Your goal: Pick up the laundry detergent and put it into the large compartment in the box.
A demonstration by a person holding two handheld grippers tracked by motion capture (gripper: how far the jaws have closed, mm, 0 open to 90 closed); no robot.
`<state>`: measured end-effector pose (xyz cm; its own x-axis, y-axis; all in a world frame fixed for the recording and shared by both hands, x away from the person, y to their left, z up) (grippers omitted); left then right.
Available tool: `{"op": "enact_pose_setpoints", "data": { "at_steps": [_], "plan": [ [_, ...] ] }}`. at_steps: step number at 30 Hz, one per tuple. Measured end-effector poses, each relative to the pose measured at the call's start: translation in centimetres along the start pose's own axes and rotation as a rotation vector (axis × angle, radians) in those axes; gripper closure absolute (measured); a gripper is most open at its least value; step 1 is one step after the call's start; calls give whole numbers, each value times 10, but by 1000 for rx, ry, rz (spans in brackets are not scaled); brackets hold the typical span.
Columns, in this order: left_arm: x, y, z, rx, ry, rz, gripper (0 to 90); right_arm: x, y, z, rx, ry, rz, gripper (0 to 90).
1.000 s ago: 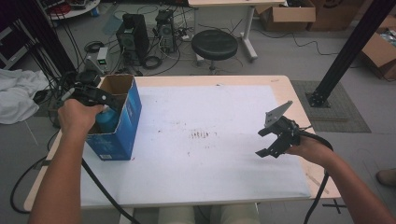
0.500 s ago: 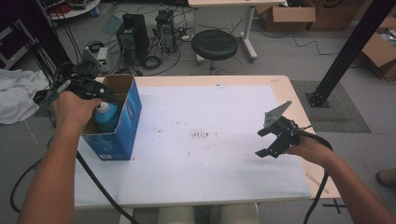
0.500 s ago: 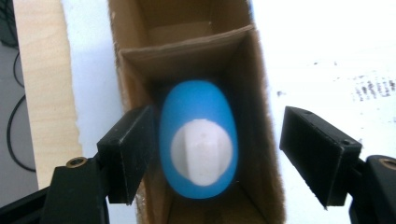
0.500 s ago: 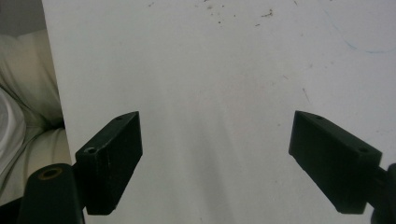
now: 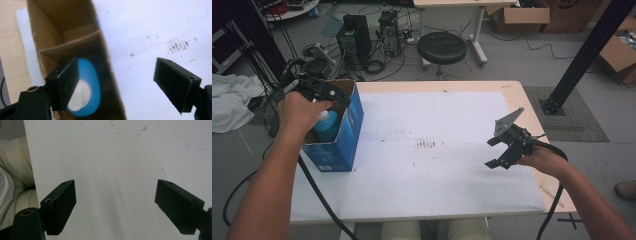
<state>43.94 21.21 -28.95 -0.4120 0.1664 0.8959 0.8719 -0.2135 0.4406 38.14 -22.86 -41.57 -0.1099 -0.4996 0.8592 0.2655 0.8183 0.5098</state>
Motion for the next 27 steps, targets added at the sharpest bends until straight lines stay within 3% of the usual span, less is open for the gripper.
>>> {"op": "enact_pose_setpoints", "data": {
  "at_steps": [5,27],
  "plan": [
    [4,7,-12,-41,-7,-30,200,1,-1,-1,-2,-4,0,171],
    [1,43,-83,-294,-67,2,184,6,-3,-2,-18,-13,2,171]
  ]
}}
Point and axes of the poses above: each handheld gripper's, and its own axes: x roughly backward along the jaws, y roughly out of its top, z roughly to its left, the point moved 9 cm from there along -x, roughly forward along the jaws
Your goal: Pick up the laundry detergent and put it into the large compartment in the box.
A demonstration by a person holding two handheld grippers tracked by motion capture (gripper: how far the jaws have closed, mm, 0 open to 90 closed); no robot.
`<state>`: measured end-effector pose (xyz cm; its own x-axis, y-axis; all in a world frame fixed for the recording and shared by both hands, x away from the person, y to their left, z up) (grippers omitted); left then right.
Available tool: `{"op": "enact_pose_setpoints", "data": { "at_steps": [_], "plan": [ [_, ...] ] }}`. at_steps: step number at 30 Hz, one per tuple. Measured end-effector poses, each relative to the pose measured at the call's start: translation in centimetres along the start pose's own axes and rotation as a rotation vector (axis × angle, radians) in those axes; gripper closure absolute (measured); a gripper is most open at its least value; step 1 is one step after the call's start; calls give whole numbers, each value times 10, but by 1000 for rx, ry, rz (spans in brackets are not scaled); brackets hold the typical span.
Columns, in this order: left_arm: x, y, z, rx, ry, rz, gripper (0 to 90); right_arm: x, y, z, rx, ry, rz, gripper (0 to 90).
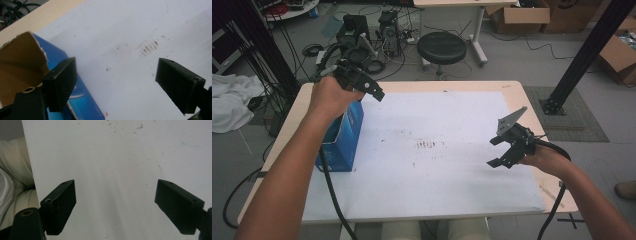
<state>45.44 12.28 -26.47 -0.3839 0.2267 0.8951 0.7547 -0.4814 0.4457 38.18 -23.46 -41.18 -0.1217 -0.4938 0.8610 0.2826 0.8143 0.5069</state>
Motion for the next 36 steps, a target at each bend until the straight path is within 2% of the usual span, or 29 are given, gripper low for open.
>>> {"op": "enact_pose_setpoints", "data": {
  "at_steps": [5,9,10,20,30,32,36],
  "plan": [
    [-7,13,-14,-49,-13,9,185,3,1,0,-2,-4,-3,171],
    [-20,25,-33,-107,-41,21,185,4,1,-1,-11,-8,-5,171],
    [-20,25,-33,-107,-41,21,184,4,1,-1,-11,-8,-5,171],
    [-47,37,-60,-224,-84,66,187,5,-3,-2,-27,-10,0,171],
    [-65,36,-75,-326,-118,86,191,3,-2,-2,-32,-10,11,171],
    [-68,35,-78,-334,-141,90,192,3,-1,-3,-31,-9,12,170],
    [-76,33,-80,-353,-153,105,195,1,2,-2,-24,-4,17,170]
  ]
}}
Point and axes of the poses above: each handheld gripper's, and its own axes: x roughly backward along the jaws, y roughly out of its top, z roughly to its left, the point moved 9 cm from there along -x, roughly forward along the jaws
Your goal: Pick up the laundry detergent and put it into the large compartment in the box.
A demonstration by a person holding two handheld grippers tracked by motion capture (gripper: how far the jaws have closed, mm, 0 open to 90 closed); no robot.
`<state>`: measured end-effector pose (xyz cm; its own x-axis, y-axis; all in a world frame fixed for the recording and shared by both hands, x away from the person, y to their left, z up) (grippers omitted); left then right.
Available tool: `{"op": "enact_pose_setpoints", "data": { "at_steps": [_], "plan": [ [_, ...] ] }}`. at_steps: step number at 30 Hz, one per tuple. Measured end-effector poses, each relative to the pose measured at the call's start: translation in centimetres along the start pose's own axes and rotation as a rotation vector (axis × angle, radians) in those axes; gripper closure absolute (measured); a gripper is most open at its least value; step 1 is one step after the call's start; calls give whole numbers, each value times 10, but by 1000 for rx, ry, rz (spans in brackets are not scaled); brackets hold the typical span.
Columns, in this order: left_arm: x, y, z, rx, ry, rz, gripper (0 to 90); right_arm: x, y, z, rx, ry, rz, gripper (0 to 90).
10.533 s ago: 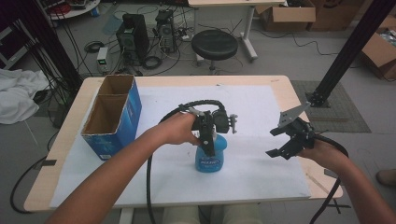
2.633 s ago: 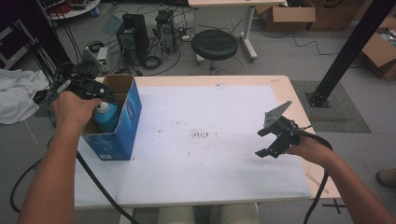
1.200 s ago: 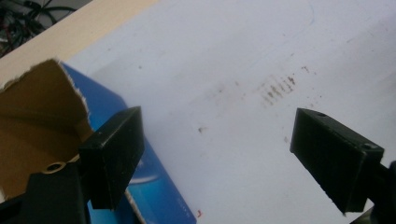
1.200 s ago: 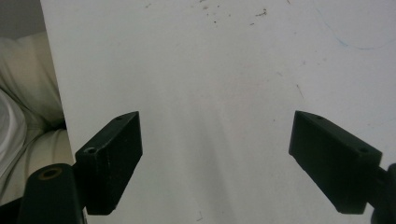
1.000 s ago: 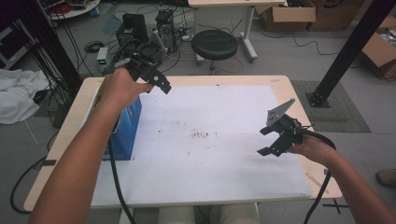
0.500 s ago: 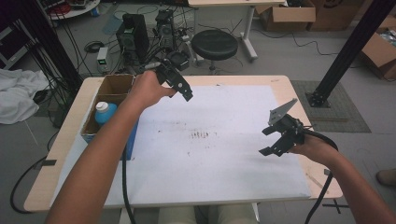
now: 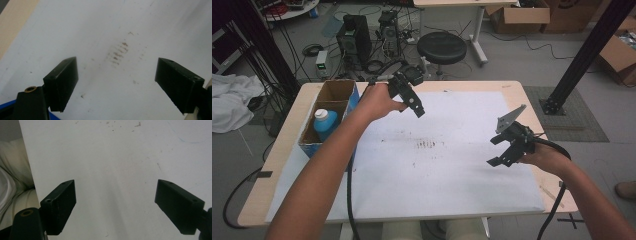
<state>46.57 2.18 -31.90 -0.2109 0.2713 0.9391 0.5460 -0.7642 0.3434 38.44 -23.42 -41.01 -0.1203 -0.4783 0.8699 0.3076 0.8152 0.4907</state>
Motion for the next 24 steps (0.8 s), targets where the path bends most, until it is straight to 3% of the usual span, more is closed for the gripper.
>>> {"op": "enact_pose_setpoints", "data": {
  "at_steps": [6,24],
  "plan": [
    [-5,1,-1,-21,-5,-2,200,-1,3,-2,0,-3,1,169],
    [-7,-5,3,-5,-8,0,202,-2,5,-2,0,-1,-3,169]
  ]
}}
Point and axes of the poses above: each handheld gripper's, and its own axes: x roughly backward along the jaws, y roughly out of its top, z roughly to its left, the point moved 9 cm from there along -x, roughly forward along the jaws
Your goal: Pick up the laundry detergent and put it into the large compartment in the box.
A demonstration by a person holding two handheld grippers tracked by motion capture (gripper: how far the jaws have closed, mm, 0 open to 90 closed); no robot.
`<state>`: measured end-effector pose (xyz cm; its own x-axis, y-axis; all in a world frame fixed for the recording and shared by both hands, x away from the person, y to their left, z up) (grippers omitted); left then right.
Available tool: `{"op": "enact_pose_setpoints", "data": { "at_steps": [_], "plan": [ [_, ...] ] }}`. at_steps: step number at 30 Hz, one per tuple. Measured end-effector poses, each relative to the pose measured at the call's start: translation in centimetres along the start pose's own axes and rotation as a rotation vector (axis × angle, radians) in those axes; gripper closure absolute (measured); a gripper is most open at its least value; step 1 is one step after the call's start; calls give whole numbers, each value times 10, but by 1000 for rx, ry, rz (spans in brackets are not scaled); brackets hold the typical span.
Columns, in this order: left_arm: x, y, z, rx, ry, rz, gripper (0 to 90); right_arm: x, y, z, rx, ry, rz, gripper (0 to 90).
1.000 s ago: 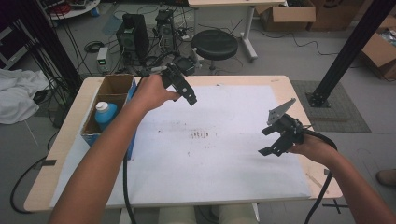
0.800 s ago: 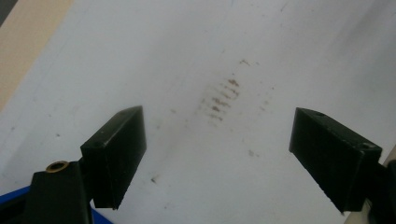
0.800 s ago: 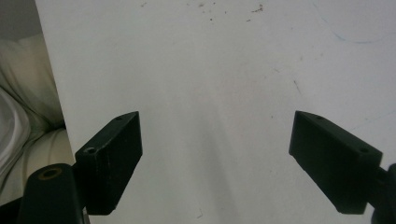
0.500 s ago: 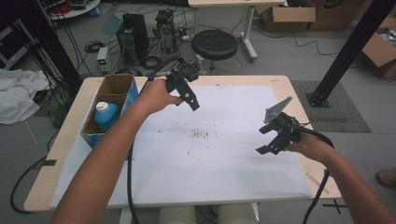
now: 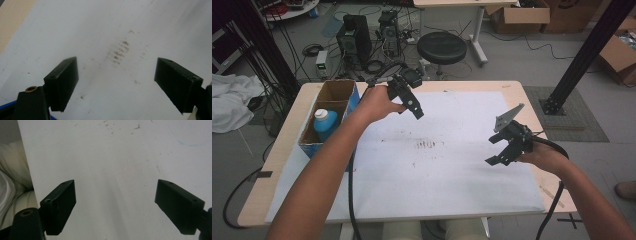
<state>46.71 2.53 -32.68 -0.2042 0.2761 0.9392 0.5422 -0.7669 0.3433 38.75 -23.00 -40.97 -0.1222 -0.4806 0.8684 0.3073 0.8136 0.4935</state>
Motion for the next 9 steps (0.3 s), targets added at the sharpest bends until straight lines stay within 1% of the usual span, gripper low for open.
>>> {"op": "enact_pose_setpoints", "data": {
  "at_steps": [4,9],
  "plan": [
    [0,-2,1,6,-5,2,202,-1,0,0,-2,1,4,169],
    [0,-2,3,9,-1,2,205,-1,-1,0,-8,3,9,169]
  ]
}}
Point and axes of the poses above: each handheld gripper's, and its own axes: x roughly backward along the jaws, y roughly out of its top, z roughly to its left, the point moved 9 cm from there along -x, roughly forward along the jaws
